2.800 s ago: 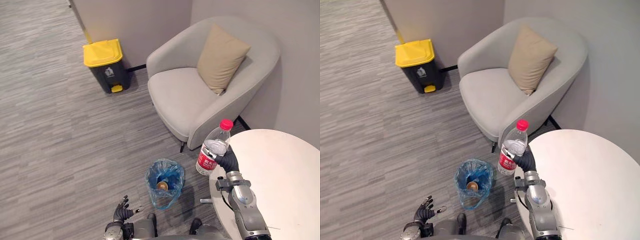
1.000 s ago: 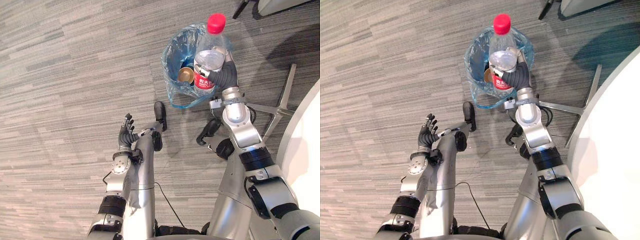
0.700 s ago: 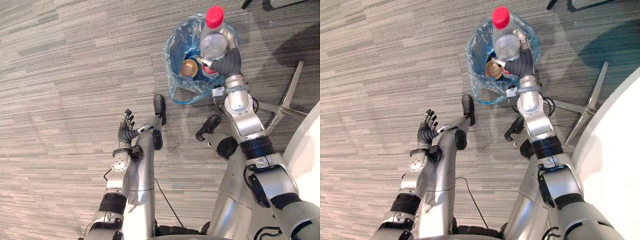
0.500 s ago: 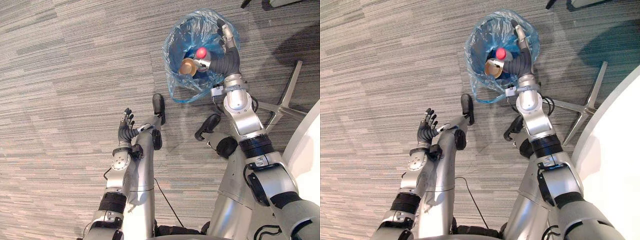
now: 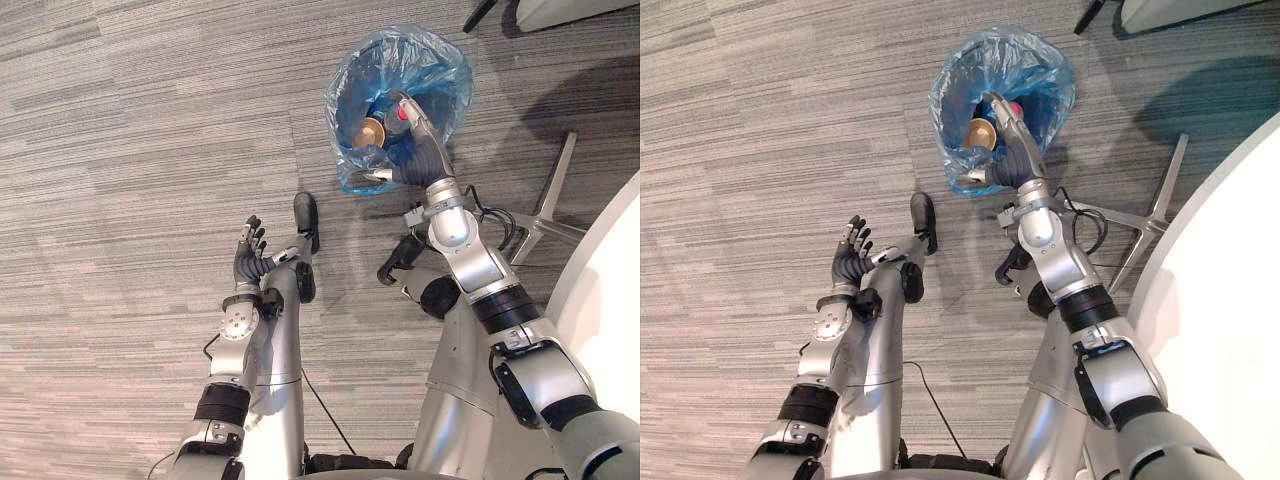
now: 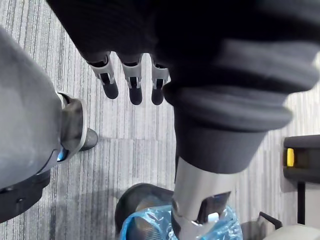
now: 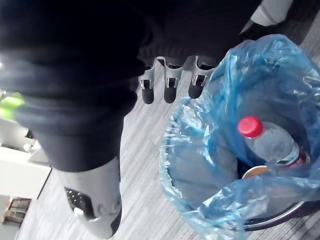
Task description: Gather rubbish on tea table into small bin, then transfer packed bag to large trash can.
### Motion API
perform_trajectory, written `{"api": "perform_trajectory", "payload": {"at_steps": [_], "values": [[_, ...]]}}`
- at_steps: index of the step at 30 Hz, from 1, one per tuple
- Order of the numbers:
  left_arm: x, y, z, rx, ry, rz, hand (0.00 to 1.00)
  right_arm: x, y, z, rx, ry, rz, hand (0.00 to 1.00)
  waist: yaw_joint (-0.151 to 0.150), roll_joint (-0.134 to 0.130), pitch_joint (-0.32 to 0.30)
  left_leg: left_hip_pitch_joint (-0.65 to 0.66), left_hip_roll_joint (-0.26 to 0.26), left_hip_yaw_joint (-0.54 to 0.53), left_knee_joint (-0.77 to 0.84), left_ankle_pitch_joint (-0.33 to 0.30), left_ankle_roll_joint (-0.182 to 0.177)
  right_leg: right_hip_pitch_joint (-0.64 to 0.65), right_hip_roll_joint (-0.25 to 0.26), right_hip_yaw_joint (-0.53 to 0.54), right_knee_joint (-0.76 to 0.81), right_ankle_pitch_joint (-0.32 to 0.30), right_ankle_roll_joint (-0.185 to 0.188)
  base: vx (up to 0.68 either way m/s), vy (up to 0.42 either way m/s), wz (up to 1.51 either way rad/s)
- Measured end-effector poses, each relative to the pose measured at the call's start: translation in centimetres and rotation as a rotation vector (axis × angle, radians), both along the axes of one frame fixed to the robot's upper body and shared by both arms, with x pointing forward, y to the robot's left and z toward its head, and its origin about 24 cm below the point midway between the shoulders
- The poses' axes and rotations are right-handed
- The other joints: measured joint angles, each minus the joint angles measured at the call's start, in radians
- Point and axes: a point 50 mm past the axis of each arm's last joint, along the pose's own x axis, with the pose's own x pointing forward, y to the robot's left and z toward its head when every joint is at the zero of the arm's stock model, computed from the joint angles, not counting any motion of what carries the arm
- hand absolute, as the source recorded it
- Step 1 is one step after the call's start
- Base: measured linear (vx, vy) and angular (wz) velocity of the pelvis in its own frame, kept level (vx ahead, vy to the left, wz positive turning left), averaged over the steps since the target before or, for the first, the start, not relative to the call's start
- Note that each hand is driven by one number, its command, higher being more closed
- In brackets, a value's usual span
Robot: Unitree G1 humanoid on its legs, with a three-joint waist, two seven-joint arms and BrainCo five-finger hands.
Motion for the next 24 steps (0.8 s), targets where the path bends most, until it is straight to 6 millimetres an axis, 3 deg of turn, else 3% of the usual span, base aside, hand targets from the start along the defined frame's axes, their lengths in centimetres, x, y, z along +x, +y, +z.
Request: {"api": "perform_trajectory", "payload": {"at_steps": [8,19,20,24], "values": [[0.0,0.7,0.2,0.019,-0.015,0.028,0.00,1.0,0.6,-2.2,-0.249,0.037,-0.071,0.00,0.004,-0.013,-0.008,-0.020,-0.001,0.003,-0.016,0.005,0.000,-0.015,-0.002,-0.010,-0.012,0.000,0.000,-0.05,0.005,0.04],[0.1,2.2,1.3,0.044,-0.062,0.080,0.00,3.4,-1.8,-1.6,-0.341,0.077,-0.262,0.00,0.008,-0.015,-0.009,-0.142,-0.004,-0.001,0.043,0.002,0.004,-0.131,-0.024,-0.003,0.050,-0.009,-0.002,-0.06,0.016,0.03],[0.1,2.2,1.3,0.044,-0.064,0.080,0.00,3.5,-2.1,-1.7,-0.344,0.087,-0.273,1.00,0.008,-0.015,-0.009,-0.146,-0.004,-0.001,0.045,0.002,0.005,-0.137,-0.027,-0.002,0.055,-0.010,-0.002,-0.07,0.015,0.06],[0.0,2.3,1.4,0.026,-0.079,0.084,0.00,4.0,-3.1,-2.1,-0.352,0.135,-0.321,1.00,0.009,-0.014,-0.009,-0.159,-0.004,0.000,0.054,0.002,0.005,-0.151,-0.034,-0.002,0.073,-0.017,-0.010,-0.07,0.009,0.04]]}}
